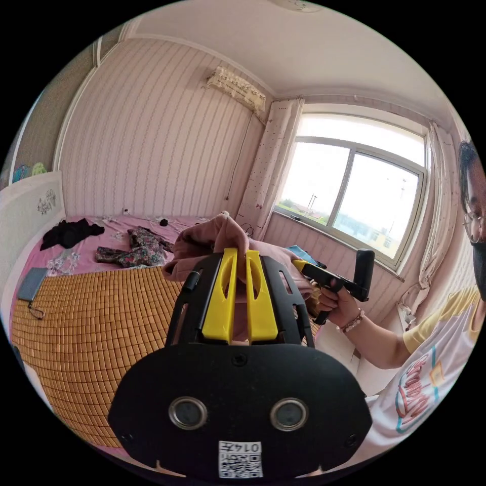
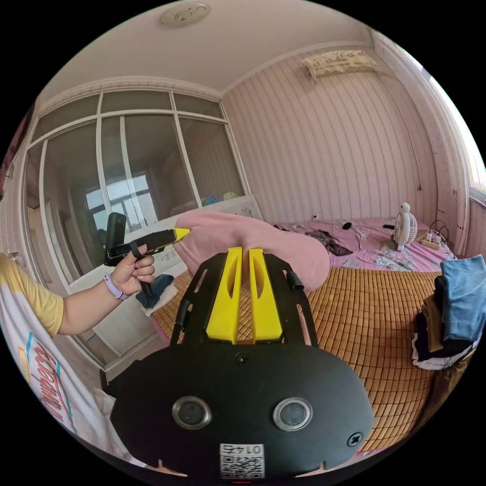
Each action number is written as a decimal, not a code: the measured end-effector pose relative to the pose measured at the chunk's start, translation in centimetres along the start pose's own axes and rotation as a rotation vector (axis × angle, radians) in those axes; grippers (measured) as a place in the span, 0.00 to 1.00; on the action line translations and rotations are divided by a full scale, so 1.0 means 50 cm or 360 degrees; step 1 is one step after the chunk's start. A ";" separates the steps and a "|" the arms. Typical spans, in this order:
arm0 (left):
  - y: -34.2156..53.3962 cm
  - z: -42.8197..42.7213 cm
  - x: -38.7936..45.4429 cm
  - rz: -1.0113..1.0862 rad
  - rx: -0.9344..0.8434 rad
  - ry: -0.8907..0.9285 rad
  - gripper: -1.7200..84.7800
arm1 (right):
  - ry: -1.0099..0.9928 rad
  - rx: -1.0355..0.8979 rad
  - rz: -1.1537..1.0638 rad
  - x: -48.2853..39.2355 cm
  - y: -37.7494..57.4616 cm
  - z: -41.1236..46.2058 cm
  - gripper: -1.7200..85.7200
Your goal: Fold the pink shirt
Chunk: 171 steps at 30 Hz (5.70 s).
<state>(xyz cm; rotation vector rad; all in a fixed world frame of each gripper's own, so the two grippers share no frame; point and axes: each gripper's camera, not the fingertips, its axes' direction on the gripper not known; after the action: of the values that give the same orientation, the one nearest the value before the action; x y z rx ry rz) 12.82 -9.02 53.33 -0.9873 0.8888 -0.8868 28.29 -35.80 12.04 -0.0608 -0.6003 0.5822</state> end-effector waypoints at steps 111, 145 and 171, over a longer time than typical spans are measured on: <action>-0.501 -1.675 0.636 0.0591 0.1374 -0.0466 0.01 | -0.0405 0.1261 -0.0659 -0.214 -0.388 -0.678 0.03; -0.393 -1.033 0.020 0.0031 0.0174 -0.0777 0.02 | 0.0059 0.0166 -0.0133 0.097 -0.133 0.072 0.03; 0.126 -0.641 -0.442 -0.0917 -0.0687 -0.0650 0.06 | 0.0351 -0.0955 0.0730 0.424 0.291 0.459 0.10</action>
<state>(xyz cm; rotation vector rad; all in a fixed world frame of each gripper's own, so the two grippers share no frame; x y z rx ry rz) -23.10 3.25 42.68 -1.7847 0.4472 -0.9323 22.66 -14.82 38.78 -0.8353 -0.5294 0.8073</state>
